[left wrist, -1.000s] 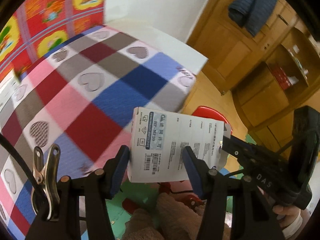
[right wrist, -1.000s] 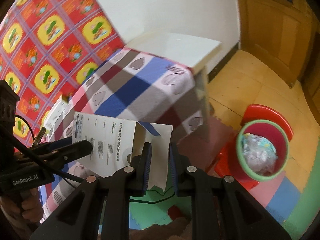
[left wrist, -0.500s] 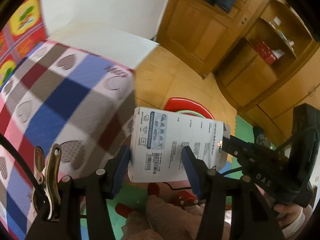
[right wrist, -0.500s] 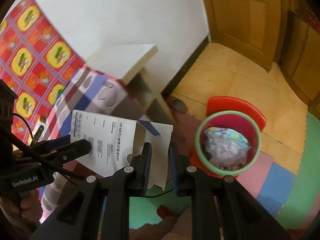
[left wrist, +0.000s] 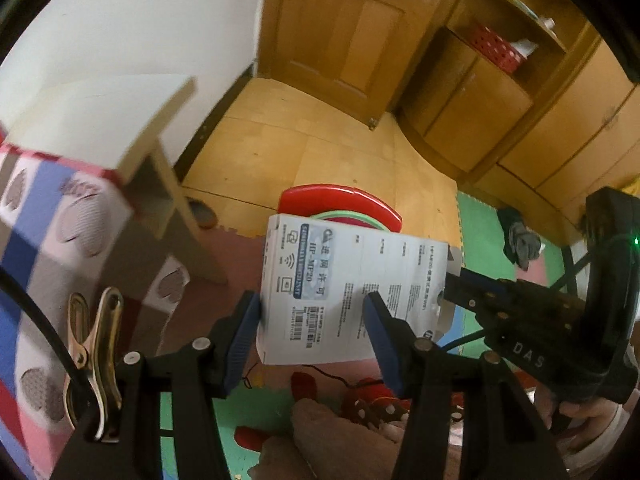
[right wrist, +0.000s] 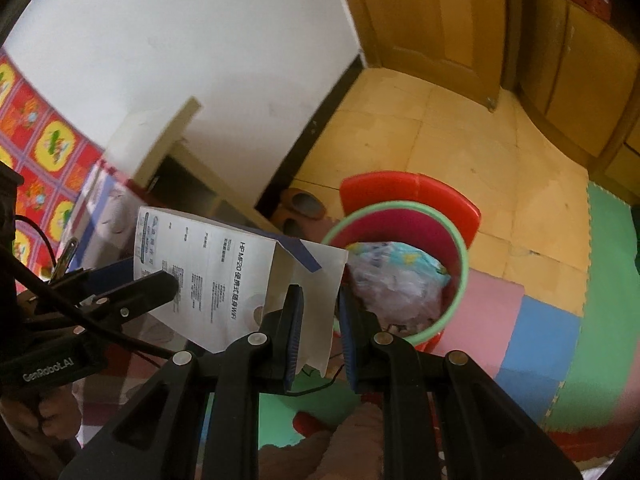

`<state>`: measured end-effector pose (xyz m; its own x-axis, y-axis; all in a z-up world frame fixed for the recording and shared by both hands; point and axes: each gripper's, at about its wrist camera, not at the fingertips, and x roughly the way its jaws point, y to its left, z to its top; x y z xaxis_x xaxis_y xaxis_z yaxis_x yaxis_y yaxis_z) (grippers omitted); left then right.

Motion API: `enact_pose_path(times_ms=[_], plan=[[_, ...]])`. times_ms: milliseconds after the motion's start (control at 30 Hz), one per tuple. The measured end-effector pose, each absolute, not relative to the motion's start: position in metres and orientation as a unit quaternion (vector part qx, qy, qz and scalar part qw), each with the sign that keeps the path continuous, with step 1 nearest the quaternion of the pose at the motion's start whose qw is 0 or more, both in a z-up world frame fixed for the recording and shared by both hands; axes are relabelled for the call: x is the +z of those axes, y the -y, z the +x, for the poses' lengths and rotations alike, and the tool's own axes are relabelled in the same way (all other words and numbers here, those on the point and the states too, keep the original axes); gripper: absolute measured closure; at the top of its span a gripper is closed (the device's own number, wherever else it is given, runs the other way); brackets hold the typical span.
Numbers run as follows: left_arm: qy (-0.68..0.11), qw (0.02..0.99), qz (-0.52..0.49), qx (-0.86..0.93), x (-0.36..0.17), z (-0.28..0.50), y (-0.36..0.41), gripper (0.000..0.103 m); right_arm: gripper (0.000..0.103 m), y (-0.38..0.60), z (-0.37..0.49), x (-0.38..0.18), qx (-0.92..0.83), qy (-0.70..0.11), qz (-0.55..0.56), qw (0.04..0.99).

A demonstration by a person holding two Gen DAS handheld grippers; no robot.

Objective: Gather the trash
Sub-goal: 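Lift the white sheet with both tools and carry it to the red bucket, then open both tools over the red bucket to drop the white sheet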

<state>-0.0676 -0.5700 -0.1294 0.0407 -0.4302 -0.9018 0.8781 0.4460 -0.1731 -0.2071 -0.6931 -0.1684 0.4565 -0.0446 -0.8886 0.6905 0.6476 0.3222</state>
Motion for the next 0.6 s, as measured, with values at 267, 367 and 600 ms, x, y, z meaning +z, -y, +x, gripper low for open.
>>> enact_pose_path(times_ms=[267, 367, 600], plan=[[-0.504, 0.660, 0.249, -0.498, -0.182, -0.082, 0.613, 0.047, 0.083, 0.722, -0.224, -0.221, -0.259, -0.476, 0.367, 0.756], [-0.506, 0.652, 0.257, -0.502, -0.199, -0.086, 0.626, 0.047, 0.083, 0.731, -0.228, -0.236, -0.267, -0.478, 0.371, 0.750], [-0.511, 0.635, 0.273, -0.512, -0.236, -0.088, 0.657, 0.047, 0.082, 0.751, -0.230, -0.269, -0.282, -0.487, 0.378, 0.735]])
